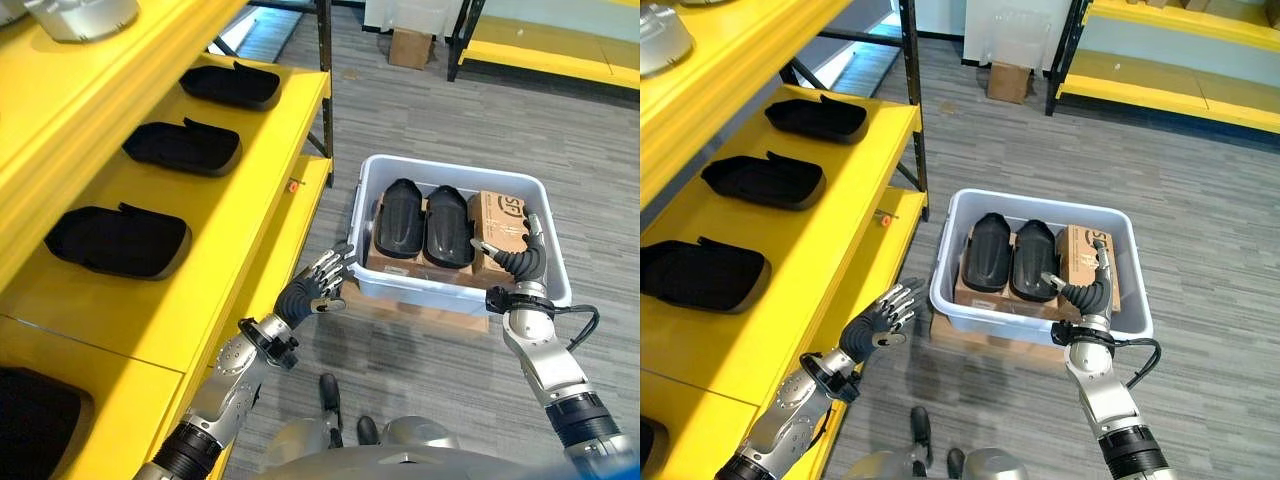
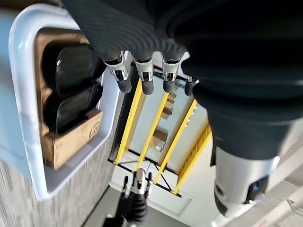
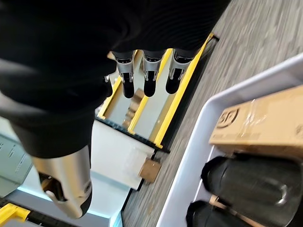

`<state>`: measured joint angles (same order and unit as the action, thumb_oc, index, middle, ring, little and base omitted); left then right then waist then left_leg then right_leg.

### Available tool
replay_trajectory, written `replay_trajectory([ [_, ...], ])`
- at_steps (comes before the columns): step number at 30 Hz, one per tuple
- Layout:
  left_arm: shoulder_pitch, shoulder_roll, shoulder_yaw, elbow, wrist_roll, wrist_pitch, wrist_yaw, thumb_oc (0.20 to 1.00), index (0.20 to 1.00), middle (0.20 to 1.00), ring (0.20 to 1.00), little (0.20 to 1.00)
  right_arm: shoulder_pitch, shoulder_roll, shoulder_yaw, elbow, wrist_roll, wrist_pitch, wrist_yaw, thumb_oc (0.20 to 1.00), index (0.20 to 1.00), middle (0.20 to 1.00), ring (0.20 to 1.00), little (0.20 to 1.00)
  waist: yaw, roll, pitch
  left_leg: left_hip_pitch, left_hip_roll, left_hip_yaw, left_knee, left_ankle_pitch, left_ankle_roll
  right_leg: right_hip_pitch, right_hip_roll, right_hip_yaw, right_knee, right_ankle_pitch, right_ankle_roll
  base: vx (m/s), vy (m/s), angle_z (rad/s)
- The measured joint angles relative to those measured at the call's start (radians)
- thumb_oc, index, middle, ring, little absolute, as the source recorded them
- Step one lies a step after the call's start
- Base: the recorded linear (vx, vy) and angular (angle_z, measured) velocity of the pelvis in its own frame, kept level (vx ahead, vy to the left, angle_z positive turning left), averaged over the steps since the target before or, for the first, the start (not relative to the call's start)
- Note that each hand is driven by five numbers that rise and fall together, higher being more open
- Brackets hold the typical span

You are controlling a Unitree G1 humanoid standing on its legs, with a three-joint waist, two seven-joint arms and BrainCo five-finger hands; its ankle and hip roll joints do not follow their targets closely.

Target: Move parts from the plastic box to the shelf.

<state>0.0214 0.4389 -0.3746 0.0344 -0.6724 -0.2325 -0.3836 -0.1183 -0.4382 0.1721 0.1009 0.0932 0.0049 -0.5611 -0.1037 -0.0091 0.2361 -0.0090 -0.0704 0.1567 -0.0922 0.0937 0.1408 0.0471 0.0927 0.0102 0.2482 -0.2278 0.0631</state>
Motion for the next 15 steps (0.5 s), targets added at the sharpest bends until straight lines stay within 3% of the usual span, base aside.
replay_trajectory([
  [2, -0.014, 0.002, 0.003, 0.025, 0.019, -0.002, 0.016, 1.0, 1.0, 1.0, 1.0, 1.0, -0.022, -0.002, 0.024, -0.001, -0.001, 0.001, 0.01, 1.0, 1.0, 1.0, 1.0, 1.0, 0.034, -0.003, 0.004, 0.024, 0.014, 0.059, 0.0, -0.012, 0.014, -0.103, -0.027, -0.096, 0.222, -0.027, 0.048, 0.01, -0.017, -0.76],
  [3, -0.001, 0.002, -0.002, 0.047, 0.03, -0.002, 0.03, 1.0, 1.0, 1.0, 1.0, 1.0, -0.038, -0.004, 0.034, -0.001, -0.001, 0.001, 0.01, 1.0, 1.0, 1.0, 1.0, 1.0, 0.038, 0.001, 0.008, 0.056, 0.026, 0.097, 0.006, -0.03, 0.021, -0.159, -0.08, -0.166, 0.335, -0.025, 0.051, 0.03, -0.136, -1.0],
  [5, 0.017, 0.003, -0.001, 0.049, 0.032, -0.003, 0.041, 1.0, 1.0, 1.0, 1.0, 1.0, -0.04, -0.006, 0.035, -0.004, -0.001, -0.001, 0.007, 1.0, 1.0, 1.0, 1.0, 1.0, 0.043, -0.001, 0.01, 0.068, 0.041, 0.119, 0.011, -0.051, 0.008, -0.196, -0.16, -0.191, 0.328, -0.017, 0.061, 0.05, -0.213, -0.54],
  [6, 0.018, 0.002, -0.002, 0.051, 0.032, 0.0, 0.041, 1.0, 1.0, 1.0, 1.0, 1.0, -0.034, -0.006, 0.028, -0.004, 0.0, -0.003, -0.001, 1.0, 1.0, 1.0, 1.0, 1.0, 0.04, 0.005, 0.015, 0.06, 0.056, 0.102, 0.017, -0.061, -0.032, -0.21, -0.202, -0.148, 0.222, -0.007, 0.065, 0.07, -0.29, -0.07],
  [7, 0.01, 0.0, -0.004, 0.051, 0.032, 0.001, 0.041, 1.0, 1.0, 1.0, 1.0, 1.0, -0.03, -0.008, 0.017, -0.004, 0.001, -0.003, -0.012, 1.0, 1.0, 1.0, 1.0, 1.0, 0.033, 0.013, 0.021, 0.043, 0.07, 0.092, 0.024, -0.058, -0.038, -0.208, -0.233, -0.084, 0.097, 0.034, 0.1, 0.06, -0.245, 0.1],
  [8, 0.009, 0.01, -0.002, 0.05, 0.032, 0.006, 0.04, 1.0, 1.0, 1.0, 1.0, 1.0, -0.023, -0.002, 0.011, -0.008, 0.001, -0.003, -0.013, 1.0, 1.0, 1.0, 1.0, 1.0, 0.03, 0.011, 0.021, 0.039, 0.079, 0.082, 0.024, -0.055, -0.05, -0.208, -0.277, -0.061, 0.022, 0.078, 0.112, 0.09, -0.291, 0.3],
  [11, 0.02, 0.025, 0.005, 0.048, 0.028, 0.011, 0.04, 1.0, 1.0, 1.0, 1.0, 1.0, 0.007, 0.007, -0.004, -0.032, 0.001, -0.002, -0.013, 1.0, 1.0, 1.0, 1.0, 1.0, 0.038, 0.008, 0.019, 0.046, 0.096, 0.074, 0.025, -0.054, -0.051, -0.179, -0.351, -0.064, -0.093, 0.185, 0.126, 0.08, -0.178, 0.14],
  [13, 0.047, 0.04, 0.005, 0.024, 0.027, 0.012, 0.04, 1.0, 1.0, 1.0, 1.0, 1.0, 0.019, 0.032, -0.004, -0.041, 0.0, 0.004, -0.008, 1.0, 1.0, 1.0, 1.0, 1.0, 0.035, 0.006, 0.019, 0.061, 0.119, 0.085, 0.018, -0.048, -0.062, -0.135, -0.352, -0.123, -0.153, 0.214, 0.112, 0.06, -0.206, 0.07],
  [14, 0.074, 0.061, 0.006, 0.013, 0.027, 0.012, 0.042, 1.0, 1.0, 1.0, 1.0, 1.0, 0.025, 0.059, 0.001, -0.041, 0.0, 0.011, -0.001, 1.0, 1.0, 1.0, 1.0, 1.0, 0.041, -0.031, -0.003, 0.08, 0.123, 0.092, -0.003, -0.036, -0.118, -0.087, -0.353, -0.195, -0.203, 0.223, 0.107, 0.08, -0.299, 0.0],
  [15, 0.082, 0.071, 0.007, 0.011, 0.027, 0.012, 0.041, 1.0, 1.0, 1.0, 1.0, 1.0, 0.028, 0.069, 0.002, -0.041, 0.0, 0.012, -0.001, 1.0, 1.0, 1.0, 1.0, 1.0, 0.042, -0.05, -0.014, 0.082, 0.121, 0.102, -0.004, -0.032, -0.143, -0.073, -0.351, -0.205, -0.224, 0.253, 0.093, 0.06, -0.246, -0.02],
])
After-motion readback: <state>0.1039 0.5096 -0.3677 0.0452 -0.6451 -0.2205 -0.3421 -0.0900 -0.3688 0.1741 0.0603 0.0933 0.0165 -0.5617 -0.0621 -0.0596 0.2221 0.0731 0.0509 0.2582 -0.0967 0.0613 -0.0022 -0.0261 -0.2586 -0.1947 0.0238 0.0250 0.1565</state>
